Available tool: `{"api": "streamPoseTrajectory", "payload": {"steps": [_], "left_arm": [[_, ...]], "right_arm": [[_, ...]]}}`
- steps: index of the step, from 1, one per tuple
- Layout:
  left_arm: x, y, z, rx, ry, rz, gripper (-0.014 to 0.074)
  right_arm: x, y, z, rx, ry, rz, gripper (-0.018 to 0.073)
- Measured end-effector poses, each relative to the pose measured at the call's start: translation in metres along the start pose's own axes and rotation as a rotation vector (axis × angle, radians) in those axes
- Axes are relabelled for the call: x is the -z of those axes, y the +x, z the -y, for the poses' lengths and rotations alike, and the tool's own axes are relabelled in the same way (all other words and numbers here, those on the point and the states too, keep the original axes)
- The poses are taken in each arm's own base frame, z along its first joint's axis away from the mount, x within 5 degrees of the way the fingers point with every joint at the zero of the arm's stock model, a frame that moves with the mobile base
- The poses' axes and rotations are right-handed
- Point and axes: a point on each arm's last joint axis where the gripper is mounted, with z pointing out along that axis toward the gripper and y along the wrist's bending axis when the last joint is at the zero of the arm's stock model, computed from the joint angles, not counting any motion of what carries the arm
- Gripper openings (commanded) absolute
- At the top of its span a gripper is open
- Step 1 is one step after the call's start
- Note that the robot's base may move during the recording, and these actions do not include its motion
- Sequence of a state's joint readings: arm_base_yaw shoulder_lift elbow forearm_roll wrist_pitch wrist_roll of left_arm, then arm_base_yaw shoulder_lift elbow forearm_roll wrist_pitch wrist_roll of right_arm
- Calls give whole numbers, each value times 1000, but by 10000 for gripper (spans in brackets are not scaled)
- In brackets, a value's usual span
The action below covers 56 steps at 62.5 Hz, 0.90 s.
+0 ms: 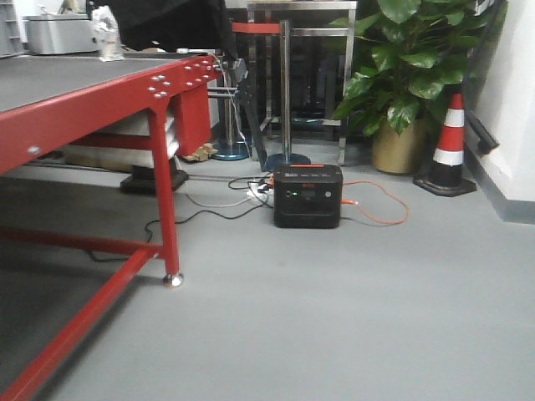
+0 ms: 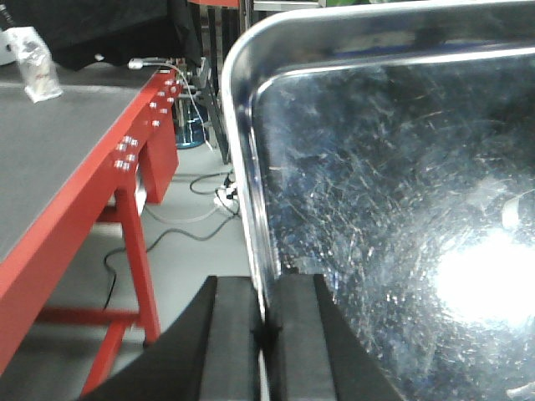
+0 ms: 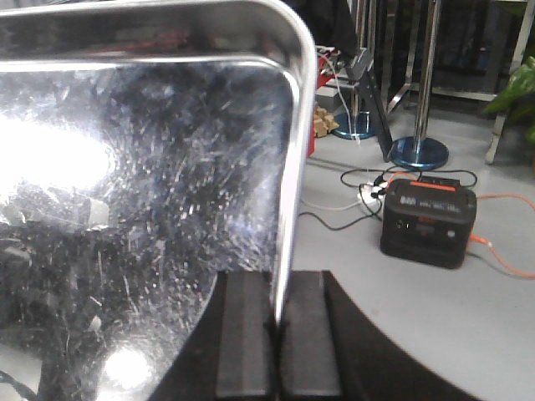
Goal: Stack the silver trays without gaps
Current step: 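Drive the base to the other rack while holding the tray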
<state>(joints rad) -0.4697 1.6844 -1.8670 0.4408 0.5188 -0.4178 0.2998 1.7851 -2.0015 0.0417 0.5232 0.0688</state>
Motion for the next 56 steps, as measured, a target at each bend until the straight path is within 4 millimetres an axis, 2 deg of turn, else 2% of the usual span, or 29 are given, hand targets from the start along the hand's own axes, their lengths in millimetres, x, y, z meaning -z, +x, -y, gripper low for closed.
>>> {"api": "streamPoseTrajectory", "payload": {"steps": [56], "left_arm": [[0,0,0,-2,-1,1,-16]], "right_arm": [[0,-1,0,0,-1,15,-81]]}}
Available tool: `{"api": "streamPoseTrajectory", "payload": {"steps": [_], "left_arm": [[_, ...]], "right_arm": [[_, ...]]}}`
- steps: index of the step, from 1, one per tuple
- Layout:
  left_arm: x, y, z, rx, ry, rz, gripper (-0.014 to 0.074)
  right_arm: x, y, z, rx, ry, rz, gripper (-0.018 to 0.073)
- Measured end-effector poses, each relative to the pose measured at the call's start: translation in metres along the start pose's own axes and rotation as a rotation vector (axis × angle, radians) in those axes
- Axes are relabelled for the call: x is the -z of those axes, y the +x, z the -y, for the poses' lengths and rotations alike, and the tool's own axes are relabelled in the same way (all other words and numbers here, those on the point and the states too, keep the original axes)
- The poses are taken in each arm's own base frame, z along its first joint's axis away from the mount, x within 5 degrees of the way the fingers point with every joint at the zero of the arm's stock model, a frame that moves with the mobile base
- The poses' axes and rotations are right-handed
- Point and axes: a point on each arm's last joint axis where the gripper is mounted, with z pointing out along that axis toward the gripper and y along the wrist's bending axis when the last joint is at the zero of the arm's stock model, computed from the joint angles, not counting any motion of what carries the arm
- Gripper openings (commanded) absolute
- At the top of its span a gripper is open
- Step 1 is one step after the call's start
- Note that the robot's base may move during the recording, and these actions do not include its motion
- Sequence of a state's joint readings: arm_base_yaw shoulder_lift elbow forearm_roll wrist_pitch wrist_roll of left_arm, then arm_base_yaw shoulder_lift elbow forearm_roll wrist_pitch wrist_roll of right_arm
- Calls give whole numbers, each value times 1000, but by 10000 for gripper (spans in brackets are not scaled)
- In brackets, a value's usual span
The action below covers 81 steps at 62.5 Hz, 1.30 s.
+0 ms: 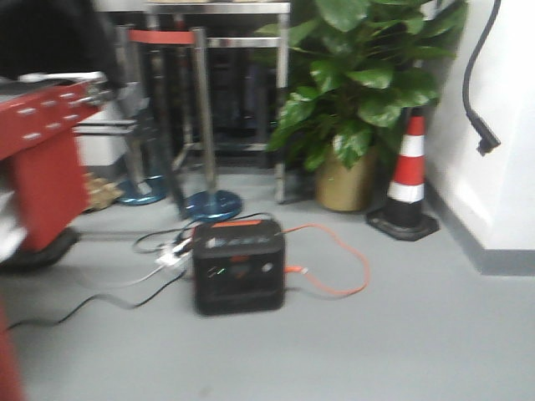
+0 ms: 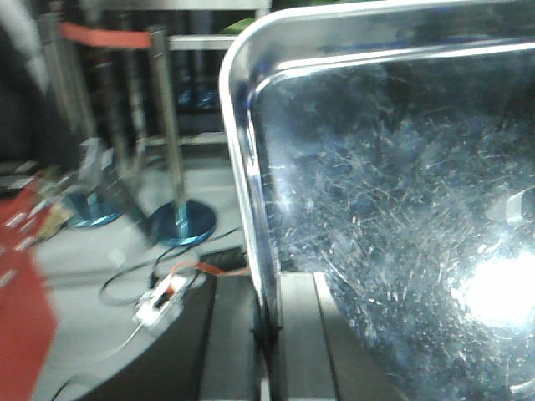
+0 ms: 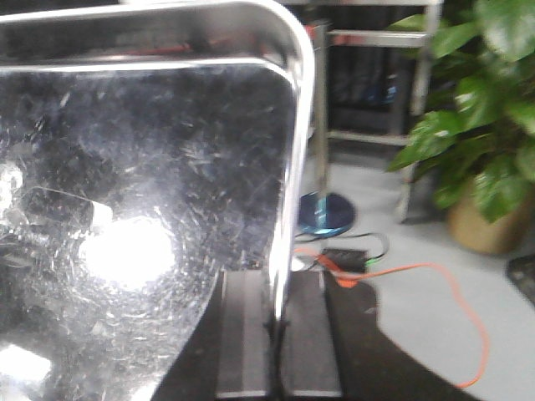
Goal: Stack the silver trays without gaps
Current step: 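Drive the base to the other rack while holding the tray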
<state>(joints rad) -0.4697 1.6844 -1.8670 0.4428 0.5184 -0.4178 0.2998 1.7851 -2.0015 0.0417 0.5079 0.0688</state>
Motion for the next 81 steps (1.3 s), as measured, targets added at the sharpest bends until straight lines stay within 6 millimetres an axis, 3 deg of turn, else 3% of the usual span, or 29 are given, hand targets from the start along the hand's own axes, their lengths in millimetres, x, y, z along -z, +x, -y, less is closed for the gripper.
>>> {"api": "streamPoseTrajectory", "payload": {"steps": [81], "left_arm": [[-1,0,-3,-2,-9,3,-16]], "right_arm": [[0,-1,-2,-1,-5,8,-81]]}}
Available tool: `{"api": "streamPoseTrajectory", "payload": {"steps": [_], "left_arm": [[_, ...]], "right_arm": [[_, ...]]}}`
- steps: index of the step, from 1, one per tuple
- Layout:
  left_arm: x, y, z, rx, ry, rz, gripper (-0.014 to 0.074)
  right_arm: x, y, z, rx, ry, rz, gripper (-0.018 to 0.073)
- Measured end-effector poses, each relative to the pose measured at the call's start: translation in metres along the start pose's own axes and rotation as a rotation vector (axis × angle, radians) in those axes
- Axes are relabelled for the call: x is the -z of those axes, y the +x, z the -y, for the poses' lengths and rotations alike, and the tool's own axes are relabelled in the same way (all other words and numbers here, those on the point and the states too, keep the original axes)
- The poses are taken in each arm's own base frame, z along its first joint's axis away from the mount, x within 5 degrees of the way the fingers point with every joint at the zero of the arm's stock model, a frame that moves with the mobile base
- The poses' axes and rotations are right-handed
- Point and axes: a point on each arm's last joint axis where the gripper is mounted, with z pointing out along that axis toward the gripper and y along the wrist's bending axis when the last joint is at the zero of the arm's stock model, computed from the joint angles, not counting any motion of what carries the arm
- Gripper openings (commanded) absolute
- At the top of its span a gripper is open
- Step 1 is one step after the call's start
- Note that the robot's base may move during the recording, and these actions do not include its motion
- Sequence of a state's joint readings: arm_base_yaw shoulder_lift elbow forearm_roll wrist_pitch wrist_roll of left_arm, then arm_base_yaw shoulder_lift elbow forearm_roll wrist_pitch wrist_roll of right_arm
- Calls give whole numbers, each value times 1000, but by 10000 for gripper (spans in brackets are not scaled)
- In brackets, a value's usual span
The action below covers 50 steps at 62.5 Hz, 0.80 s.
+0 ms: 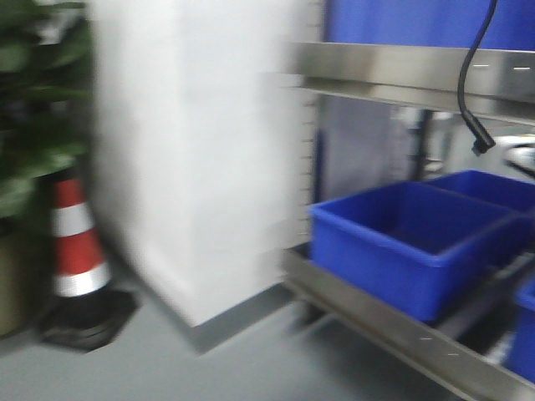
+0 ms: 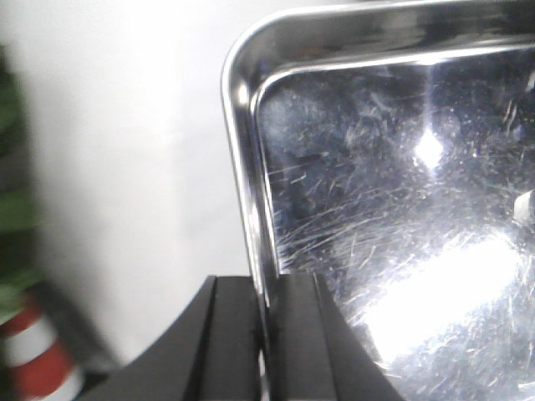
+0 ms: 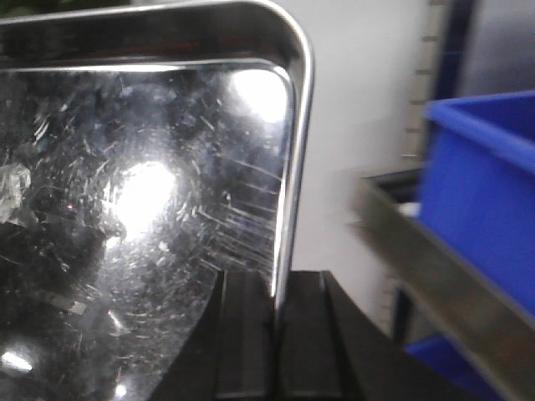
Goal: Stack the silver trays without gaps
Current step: 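Drive the base to the other rack while holding the tray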
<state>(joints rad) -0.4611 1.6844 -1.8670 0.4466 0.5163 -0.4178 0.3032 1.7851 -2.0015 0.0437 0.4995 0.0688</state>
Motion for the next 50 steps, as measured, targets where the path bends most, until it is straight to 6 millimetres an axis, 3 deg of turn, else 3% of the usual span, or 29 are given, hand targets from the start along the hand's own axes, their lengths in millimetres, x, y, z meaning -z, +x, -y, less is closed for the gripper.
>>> {"api": "streamPoseTrajectory", "payload": {"steps": [50], "left_arm": [[0,0,0,2,2,3,-16]], "right_arm": [[0,0,0,0,0,0,-81]]}}
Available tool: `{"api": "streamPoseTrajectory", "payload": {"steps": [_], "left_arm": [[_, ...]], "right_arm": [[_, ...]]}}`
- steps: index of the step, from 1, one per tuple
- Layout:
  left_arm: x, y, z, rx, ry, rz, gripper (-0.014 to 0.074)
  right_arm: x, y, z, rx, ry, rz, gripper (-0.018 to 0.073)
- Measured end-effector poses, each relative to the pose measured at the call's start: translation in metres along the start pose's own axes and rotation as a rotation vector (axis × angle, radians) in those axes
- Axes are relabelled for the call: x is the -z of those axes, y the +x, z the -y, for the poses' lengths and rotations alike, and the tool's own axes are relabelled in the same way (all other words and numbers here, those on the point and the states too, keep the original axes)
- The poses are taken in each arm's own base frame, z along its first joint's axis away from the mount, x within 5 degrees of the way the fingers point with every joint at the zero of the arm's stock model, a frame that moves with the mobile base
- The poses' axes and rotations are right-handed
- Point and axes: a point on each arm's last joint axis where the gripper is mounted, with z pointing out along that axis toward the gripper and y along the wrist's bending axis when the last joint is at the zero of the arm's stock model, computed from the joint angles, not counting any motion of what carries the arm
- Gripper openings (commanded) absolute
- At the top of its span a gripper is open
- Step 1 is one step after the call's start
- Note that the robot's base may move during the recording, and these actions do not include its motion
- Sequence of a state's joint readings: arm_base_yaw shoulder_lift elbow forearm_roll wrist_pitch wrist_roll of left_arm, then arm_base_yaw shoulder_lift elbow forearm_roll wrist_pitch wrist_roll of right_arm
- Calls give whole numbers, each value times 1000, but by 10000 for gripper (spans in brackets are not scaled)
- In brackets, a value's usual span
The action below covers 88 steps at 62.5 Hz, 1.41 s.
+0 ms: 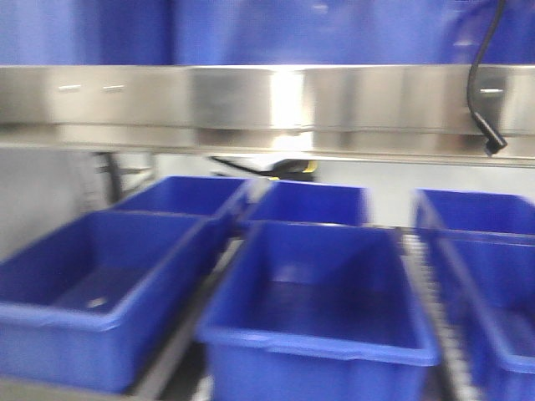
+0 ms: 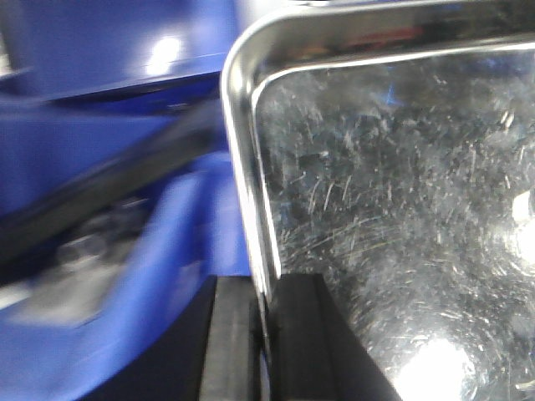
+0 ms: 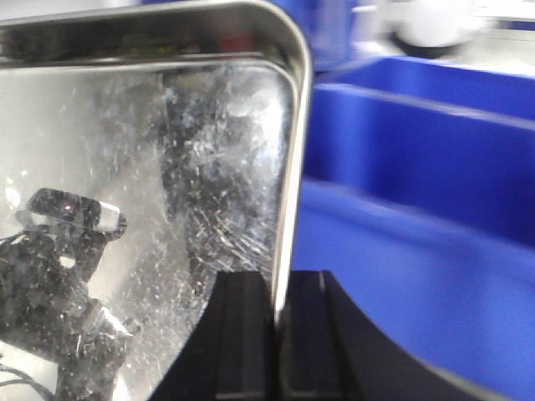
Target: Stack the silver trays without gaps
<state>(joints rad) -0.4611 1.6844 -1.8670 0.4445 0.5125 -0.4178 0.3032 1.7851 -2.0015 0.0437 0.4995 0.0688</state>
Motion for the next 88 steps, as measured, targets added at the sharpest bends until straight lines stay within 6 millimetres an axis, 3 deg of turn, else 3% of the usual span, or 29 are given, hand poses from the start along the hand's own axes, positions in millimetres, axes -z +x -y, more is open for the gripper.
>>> {"api": "streamPoseTrajectory", "payload": {"steps": [88], "left_arm": [[0,0,0,1,1,1,-16]], "right_arm": [[0,0,1,0,2,0,-81]]}}
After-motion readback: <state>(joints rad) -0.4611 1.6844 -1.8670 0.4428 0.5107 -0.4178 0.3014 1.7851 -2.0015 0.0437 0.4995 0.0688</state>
